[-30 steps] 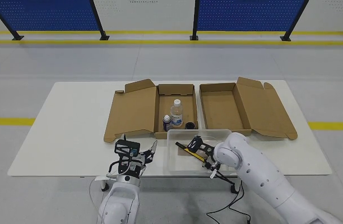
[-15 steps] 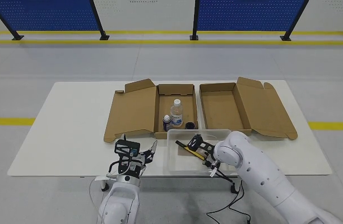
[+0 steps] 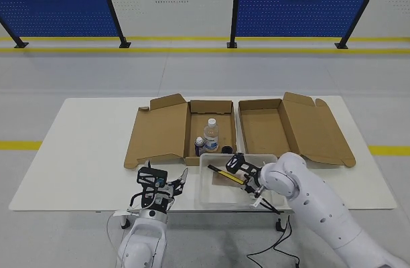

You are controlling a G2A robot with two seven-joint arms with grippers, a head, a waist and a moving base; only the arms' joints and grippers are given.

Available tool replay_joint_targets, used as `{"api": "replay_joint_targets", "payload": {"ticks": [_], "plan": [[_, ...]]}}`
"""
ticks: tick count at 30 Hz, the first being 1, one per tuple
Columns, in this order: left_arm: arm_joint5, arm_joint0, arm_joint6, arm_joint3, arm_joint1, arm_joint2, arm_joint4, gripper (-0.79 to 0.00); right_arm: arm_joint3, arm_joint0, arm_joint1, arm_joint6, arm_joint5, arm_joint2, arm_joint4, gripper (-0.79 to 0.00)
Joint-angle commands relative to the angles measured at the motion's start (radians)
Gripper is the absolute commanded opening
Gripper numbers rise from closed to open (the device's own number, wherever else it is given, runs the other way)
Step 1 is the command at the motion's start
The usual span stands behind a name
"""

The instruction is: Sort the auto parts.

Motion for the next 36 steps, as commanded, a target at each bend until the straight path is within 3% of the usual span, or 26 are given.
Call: {"api": "replay_joint_targets", "payload": {"ticks": [1,16,29,36], "plan": [[0.0,0.0,0.0,0.0,0.0,0.0,0.0,0.0,-0.018,-0.012,0.006,-0.004,0.005,0.019,-0.002,-0.785],[0.0,0.0,0.0,0.0,0.0,0.0,0.0,0.0,-0.114,-0.102,0.037,-0.056,-0.013,0.127,0.032,-0.785],[0.0,0.0,0.0,0.0,0.0,0.0,0.0,0.0,-0.165,-0.194,0.059,-0.252,-0.045,0.261,0.147,-0.785],[0.0,0.0,0.0,0.0,0.0,0.0,0.0,0.0,-0.172,-0.209,0.064,-0.265,-0.053,0.277,0.163,-0.785]]}}
